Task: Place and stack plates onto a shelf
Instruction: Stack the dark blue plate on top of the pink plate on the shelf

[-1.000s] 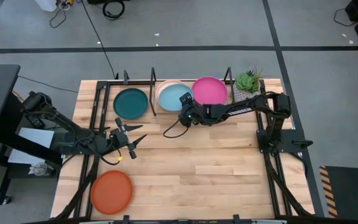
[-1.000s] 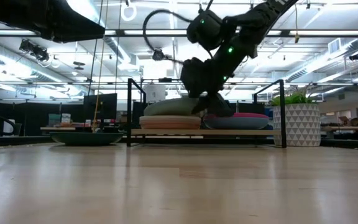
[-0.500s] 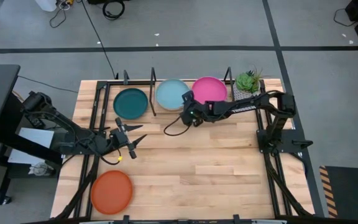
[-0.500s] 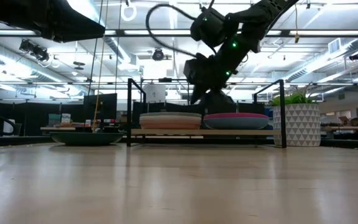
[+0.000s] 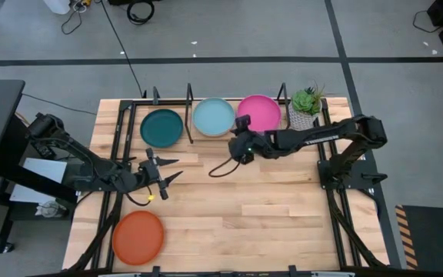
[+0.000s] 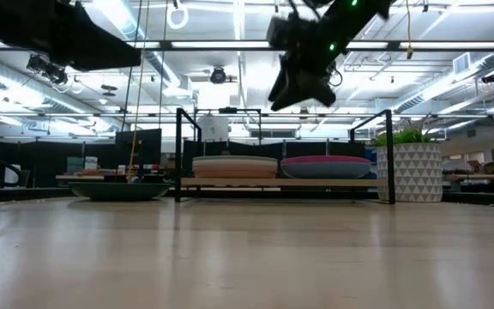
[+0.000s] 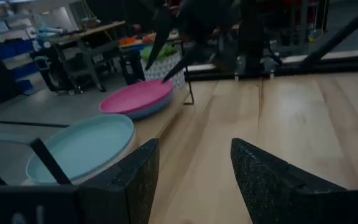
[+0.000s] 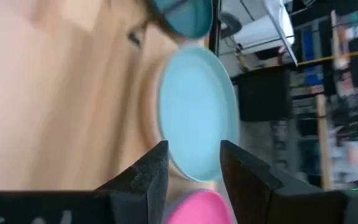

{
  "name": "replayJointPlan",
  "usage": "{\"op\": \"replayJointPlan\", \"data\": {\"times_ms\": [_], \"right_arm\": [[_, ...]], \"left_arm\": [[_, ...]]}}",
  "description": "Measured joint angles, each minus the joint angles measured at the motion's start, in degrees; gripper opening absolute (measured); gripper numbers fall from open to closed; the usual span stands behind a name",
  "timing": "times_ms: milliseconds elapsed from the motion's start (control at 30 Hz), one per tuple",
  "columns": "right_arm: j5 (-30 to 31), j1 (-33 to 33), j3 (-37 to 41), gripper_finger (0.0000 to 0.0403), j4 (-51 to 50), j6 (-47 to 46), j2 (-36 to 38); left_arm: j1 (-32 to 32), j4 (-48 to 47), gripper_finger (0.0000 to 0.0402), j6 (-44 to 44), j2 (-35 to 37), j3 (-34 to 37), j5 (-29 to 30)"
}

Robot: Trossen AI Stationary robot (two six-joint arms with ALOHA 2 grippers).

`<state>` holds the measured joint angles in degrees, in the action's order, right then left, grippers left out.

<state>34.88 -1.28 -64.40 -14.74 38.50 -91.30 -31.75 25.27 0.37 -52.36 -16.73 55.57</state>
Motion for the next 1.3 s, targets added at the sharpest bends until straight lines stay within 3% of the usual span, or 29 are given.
{"op": "replayJointPlan", "data": {"times_ms": [167, 367, 567, 833, 1300], "right_arm": [[-2.3, 1.4, 0.0, 0.0151, -2.0, -12.2, 2.4], [-3.7, 2.5, 0.0, 0.0150, -5.9, -18.0, 2.5], [-11.4, 2.8, 0.0, 0.0150, -10.4, -23.4, 2.4], [-12.2, 4.4, 0.0, 0.0150, -15.4, -25.1, 2.4], [-13.7, 6.0, 0.2, 0.0150, -13.7, -25.6, 2.4]], "left_arm": [[0.1, -3.1, 0.0206, -5.0, 0.0, 0.0, -1.7], [0.1, -4.5, 0.0206, -8.1, -0.1, 0.0, -4.7], [2.6, -14.8, 0.0206, -19.0, -0.1, 0.0, -4.3], [7.4, -31.8, 0.0206, -36.2, -0.2, 0.0, -4.9], [22.0, -39.4, 0.0205, -38.8, -0.2, 0.0, -11.1]]}}
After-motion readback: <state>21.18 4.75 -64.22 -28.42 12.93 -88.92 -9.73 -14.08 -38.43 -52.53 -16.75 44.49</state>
